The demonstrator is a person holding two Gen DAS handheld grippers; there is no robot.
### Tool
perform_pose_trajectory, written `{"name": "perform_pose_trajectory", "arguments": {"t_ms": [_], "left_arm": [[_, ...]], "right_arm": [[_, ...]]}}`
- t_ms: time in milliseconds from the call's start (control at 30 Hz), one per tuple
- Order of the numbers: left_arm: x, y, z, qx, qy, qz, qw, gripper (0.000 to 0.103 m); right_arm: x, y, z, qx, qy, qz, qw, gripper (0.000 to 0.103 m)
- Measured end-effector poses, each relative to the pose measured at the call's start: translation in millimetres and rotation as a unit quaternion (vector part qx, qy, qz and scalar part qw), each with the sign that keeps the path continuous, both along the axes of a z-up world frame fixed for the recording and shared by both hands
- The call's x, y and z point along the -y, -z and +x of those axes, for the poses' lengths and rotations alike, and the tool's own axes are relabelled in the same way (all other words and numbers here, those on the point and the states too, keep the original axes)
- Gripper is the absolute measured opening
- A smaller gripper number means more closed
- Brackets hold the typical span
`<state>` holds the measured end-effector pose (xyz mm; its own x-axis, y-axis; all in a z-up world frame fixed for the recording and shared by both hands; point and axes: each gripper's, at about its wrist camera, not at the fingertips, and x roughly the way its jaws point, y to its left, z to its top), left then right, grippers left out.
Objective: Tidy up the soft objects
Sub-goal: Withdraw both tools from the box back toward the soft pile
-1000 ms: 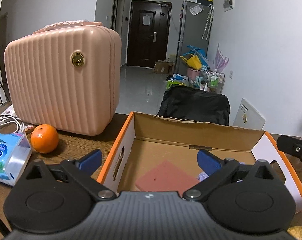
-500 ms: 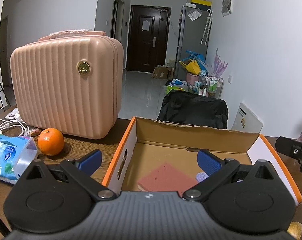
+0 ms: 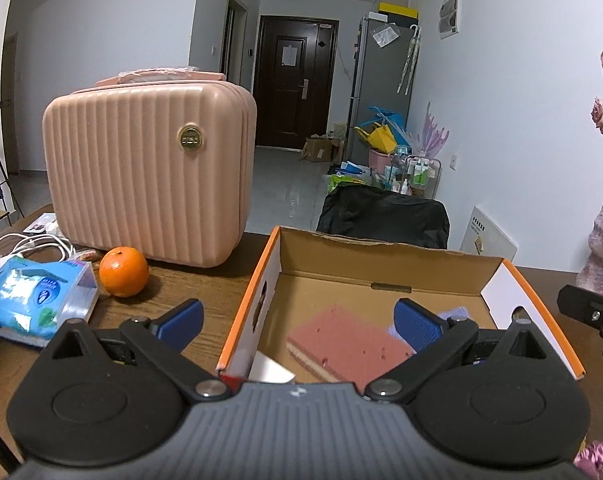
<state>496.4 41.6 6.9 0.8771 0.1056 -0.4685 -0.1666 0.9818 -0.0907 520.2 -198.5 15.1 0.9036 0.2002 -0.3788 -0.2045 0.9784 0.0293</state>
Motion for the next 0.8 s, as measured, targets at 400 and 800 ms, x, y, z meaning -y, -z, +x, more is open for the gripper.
{"name": "perform_pose_trajectory", "arguments": {"t_ms": [400, 800], "left_arm": [[-2.0, -11.1, -61.3, 0.015, -0.004, -0.002, 0.9999, 0.103], [6.5, -11.7, -130.5, 0.019, 0.009, 0.006, 0.9998, 0.103]], "right_arm": [[16.8, -12.0, -72.6, 0.036, 0.016, 0.006, 0.999, 0.103], [30.9, 0.5, -138.6, 0.024, 0.029, 0.010, 0.999, 0.103]]}}
